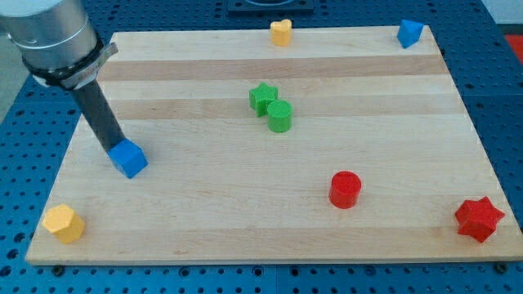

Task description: Push the blue cube to the diagonal top right of the yellow hexagon

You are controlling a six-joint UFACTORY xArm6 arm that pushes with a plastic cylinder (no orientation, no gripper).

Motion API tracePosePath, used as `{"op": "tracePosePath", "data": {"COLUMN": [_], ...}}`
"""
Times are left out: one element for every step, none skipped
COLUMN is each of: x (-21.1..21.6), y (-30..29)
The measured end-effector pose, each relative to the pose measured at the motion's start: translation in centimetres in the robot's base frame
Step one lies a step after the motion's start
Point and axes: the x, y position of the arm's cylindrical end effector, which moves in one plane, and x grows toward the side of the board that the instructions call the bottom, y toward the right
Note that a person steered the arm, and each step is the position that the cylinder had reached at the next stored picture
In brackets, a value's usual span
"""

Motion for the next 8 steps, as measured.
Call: {"op": "tracePosePath", "data": {"x": [2.1,3.7,3.8,3.8,3.8,4.4,6.3,7.9], "y": [0.0,0.0,0.8,3.0,5.6,8.2,9.6,11.2]}}
